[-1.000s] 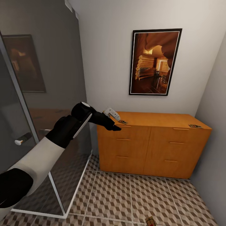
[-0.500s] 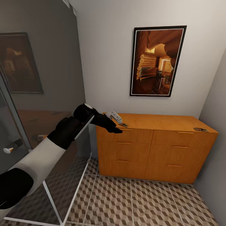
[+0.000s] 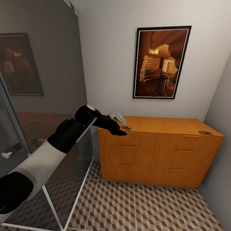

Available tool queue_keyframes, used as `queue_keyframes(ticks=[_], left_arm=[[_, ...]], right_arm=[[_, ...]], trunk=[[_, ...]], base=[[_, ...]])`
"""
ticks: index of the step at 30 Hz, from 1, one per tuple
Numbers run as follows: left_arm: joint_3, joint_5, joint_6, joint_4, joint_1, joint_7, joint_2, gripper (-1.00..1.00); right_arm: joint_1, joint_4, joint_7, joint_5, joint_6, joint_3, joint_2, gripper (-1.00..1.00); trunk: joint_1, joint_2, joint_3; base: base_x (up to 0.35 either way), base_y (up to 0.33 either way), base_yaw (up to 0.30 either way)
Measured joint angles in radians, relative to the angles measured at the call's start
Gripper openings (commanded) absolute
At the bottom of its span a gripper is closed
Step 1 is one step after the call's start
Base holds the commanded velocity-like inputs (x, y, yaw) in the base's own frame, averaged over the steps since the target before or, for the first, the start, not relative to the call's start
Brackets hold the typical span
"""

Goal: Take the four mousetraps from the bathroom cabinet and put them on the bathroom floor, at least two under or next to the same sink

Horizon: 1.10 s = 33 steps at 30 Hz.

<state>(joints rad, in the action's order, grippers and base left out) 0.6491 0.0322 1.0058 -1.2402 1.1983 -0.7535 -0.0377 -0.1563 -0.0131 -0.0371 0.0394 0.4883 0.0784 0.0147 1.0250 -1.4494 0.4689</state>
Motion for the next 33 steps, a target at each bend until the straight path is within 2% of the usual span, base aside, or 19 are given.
queue_keyframes(ticks=[4, 6, 11, 19, 26, 33], left_arm=[[0.019, 0.0, 0.0, -0.001, 0.0, 0.0, 0.0, 1.0], [0.046, 0.0, -0.001, -0.001, 0.0, 0.0, 0.001, 1.0], [0.078, 0.0, -0.001, 0.003, 0.0, 0.0, 0.004, 1.0], [0.087, 0.0, -0.001, 0.003, 0.0, 0.0, 0.006, 1.0], [0.086, 0.0, -0.001, 0.001, 0.0, 0.0, 0.005, 1.0], [0.084, 0.0, 0.0, -0.004, 0.0, 0.0, 0.004, 1.0]], right_arm=[[0.003, 0.0, -0.006, 0.005, -0.041, 0.0, 0.0, -1.0], [0.005, 0.0, -0.008, 0.006, -0.065, 0.0, 0.0, -1.0], [0.006, 0.0, -0.009, 0.007, -0.079, 0.0, 0.0, -1.0], [0.006, 0.0, -0.01, 0.008, -0.081, 0.0, -0.004, -1.0], [0.007, 0.0, -0.011, 0.007, -0.081, 0.0, -0.007, -1.0], [0.007, 0.0, -0.011, 0.007, -0.082, 0.0, -0.01, -1.0]], trunk=[[0.0, 0.0, 0.0], [0.0, 0.0, 0.0], [0.0, 0.0, 0.0], [-0.001, 0.0, 0.0], [-0.001, 0.0, 0.0], [0.0, 0.0, 0.0]], base=[[0.022, 0.0, 0.0], [0.09, 0.0, 0.0], [0.189, 0.0, 0.0], [0.288, -0.076, 0.0], [0.286, -0.18, 0.0], [0.248, -0.043, 0.0]])
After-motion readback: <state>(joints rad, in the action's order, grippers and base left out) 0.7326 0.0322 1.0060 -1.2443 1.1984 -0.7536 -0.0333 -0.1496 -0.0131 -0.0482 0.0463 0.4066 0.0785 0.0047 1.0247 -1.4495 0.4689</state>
